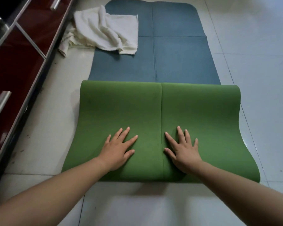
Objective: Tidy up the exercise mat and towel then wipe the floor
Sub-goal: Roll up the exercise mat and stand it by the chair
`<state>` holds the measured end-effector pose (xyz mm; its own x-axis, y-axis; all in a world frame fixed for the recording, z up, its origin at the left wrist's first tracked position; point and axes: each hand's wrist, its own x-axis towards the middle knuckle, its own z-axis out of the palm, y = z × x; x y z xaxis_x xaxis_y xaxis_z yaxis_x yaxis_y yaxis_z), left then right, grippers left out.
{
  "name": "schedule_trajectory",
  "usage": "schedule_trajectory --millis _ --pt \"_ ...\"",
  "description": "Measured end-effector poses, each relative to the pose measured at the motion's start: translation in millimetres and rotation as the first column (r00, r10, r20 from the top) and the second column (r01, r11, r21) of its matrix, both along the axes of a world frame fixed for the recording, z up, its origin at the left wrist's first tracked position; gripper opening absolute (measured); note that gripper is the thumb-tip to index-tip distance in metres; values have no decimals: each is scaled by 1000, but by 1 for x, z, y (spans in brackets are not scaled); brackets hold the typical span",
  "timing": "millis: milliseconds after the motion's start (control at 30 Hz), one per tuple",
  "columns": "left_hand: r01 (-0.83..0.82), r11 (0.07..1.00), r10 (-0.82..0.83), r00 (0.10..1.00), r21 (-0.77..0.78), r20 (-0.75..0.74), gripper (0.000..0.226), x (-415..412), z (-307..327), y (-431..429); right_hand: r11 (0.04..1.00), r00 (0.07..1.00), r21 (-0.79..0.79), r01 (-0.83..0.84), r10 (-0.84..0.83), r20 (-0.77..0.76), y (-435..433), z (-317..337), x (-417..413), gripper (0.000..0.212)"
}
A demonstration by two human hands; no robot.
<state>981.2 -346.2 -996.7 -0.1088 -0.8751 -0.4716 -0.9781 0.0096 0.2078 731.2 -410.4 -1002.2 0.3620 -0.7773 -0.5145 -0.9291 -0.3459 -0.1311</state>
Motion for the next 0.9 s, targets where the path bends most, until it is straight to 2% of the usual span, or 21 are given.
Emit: schedule_trajectory --millis 33,100,167,233,367,500,700,900 --pt "-7 1000 7 1000 -25 -20 56 -2 3 10 999 999 -3 -51 51 3 5 3 -1 69" --pt "22 998 -25 998 -55 -53 57 -2 4 29 988 988 -25 -153 154 26 12 10 -7 92" --pt "19 999 -26 989 -50 -147 61 4 5 42 975 975 -15 -221 221 24 16 16 -16 105" --pt "0 999 -7 977 -35 -211 49 11 5 48 958 957 -14 -287 287 29 17 21 -24 105" --pt "46 998 -52 984 -39 -172 56 13 4 53 922 923 -42 -384 384 -8 28 25 -30 94" --pt "80 997 -79 989 3 -124 61 9 3 57 914 917 -79 -399 396 -54 42 19 -27 96" --pt "81 996 -78 991 30 -104 61 8 4 52 934 933 40 -356 357 -48 43 19 -22 102" --pt "56 998 -53 991 22 -122 62 8 7 53 923 922 41 -383 385 -53 43 17 -23 103"
